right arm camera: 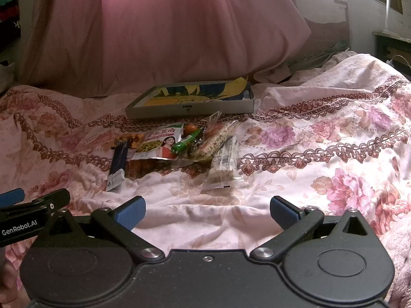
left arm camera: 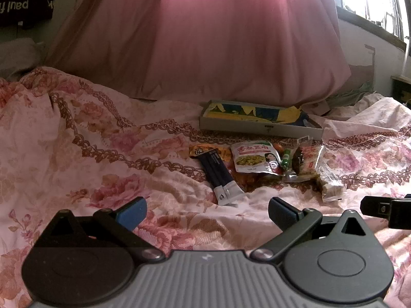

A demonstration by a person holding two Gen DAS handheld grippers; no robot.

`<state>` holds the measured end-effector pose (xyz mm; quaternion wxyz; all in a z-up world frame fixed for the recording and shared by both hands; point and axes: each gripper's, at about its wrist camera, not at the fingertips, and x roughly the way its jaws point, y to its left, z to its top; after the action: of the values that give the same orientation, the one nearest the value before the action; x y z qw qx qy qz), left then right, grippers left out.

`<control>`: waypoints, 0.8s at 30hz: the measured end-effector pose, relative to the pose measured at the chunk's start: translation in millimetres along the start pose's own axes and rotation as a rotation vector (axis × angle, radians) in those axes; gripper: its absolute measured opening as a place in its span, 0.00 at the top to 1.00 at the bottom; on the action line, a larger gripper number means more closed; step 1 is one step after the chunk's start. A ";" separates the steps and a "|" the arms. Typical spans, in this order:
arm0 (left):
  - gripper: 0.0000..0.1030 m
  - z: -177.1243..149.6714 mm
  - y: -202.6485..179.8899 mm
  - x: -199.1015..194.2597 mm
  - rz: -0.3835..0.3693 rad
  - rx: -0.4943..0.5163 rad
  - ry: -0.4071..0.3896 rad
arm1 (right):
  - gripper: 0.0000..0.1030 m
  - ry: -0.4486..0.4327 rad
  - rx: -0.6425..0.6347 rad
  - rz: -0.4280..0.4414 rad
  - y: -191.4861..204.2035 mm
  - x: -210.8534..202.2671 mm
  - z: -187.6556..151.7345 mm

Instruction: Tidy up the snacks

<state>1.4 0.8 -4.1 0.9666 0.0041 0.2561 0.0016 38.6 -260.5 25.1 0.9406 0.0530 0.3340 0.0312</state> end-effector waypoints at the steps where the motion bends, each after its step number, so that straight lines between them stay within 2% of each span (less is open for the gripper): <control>1: 0.00 -0.1 0.0 0.0 0.000 0.000 0.000 | 0.00 0.000 0.000 0.000 0.0 0.0 0.0; 24: 0.00 -6.8 3.7 2.0 0.000 -0.005 0.003 | 0.00 0.003 0.001 0.001 -0.5 1.3 -0.5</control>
<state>-0.2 4.6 -11.0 0.9662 0.0017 0.2577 0.0024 39.3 -260.9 23.9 0.9400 0.0537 0.3354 0.0314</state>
